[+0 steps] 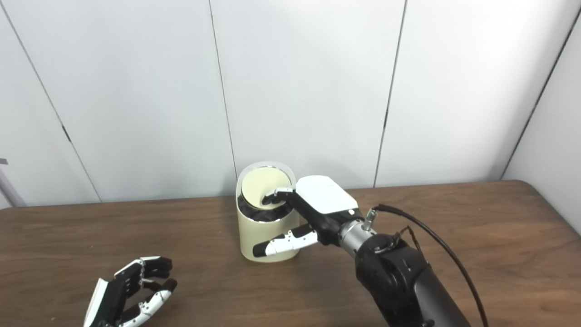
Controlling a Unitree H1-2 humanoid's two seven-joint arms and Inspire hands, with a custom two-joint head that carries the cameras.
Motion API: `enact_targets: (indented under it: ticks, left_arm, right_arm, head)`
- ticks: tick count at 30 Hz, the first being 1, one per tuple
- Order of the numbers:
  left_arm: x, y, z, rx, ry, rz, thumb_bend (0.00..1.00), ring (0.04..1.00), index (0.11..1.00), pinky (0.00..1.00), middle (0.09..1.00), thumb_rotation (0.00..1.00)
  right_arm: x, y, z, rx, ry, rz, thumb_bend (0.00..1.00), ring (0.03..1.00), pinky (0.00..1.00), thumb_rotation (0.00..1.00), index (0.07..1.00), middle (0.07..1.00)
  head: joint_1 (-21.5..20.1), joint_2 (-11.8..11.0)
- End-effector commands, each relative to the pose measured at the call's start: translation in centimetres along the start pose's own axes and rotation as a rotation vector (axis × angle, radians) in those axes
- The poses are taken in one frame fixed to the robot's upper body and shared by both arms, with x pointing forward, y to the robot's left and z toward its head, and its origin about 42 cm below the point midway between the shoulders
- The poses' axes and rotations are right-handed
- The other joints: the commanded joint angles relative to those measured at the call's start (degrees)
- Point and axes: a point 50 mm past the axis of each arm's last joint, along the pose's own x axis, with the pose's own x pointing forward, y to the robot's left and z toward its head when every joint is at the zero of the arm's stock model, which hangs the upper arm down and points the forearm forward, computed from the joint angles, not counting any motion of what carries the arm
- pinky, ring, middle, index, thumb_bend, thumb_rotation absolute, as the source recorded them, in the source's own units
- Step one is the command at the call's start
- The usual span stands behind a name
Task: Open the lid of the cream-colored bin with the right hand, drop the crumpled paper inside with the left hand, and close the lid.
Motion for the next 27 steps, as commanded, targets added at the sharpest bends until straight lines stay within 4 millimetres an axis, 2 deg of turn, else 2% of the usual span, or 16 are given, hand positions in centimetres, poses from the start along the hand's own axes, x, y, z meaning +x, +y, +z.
enact_targets:
  ticks: [1, 6, 15, 20, 27]
  left_arm:
    - [1.0, 0.4, 1.7, 0.007, -0.076, 0.016, 0.6, 0.647, 0.649, 0.52, 0.668, 0.31]
    - [1.0, 0.5, 1.6, 0.01, -0.079, 0.016, 0.6, 0.647, 0.649, 0.52, 0.668, 0.31]
    - [1.0, 0.3, 1.7, 0.008, -0.076, 0.016, 0.6, 0.65, 0.648, 0.53, 0.668, 0.3]
    - [1.2, 0.0, 1.6, 0.009, -0.078, 0.012, 0.61, 0.649, 0.648, 0.53, 0.667, 0.31]
    - [1.4, -0.7, 1.7, -0.01, -0.076, 0.013, 0.62, 0.653, 0.649, 0.53, 0.666, 0.31]
  right_arm:
    - [0.2, 0.0, 0.3, -0.006, -0.012, 0.043, 0.97, 0.799, 0.75, 0.86, 0.764, 0.788]
    - [0.1, 0.0, 0.4, -0.002, -0.011, 0.042, 0.97, 0.804, 0.75, 0.83, 0.774, 0.796]
    - [0.3, 0.0, 0.5, -0.003, -0.028, 0.021, 0.97, 0.815, 0.76, 0.84, 0.793, 0.804]
    - [0.9, -0.9, 1.4, -0.036, -0.027, 0.024, 0.96, 0.827, 0.77, 0.81, 0.812, 0.822]
    - [1.8, -1.8, 2.3, -0.111, -0.019, 0.069, 0.95, 0.814, 0.74, 0.78, 0.787, 0.792]
  head:
    - [-0.06, 0.05]
    - [-0.09, 0.05]
    - [-0.18, 0.0]
    - [-0.28, -0.23]
    - [-0.27, -0.7]
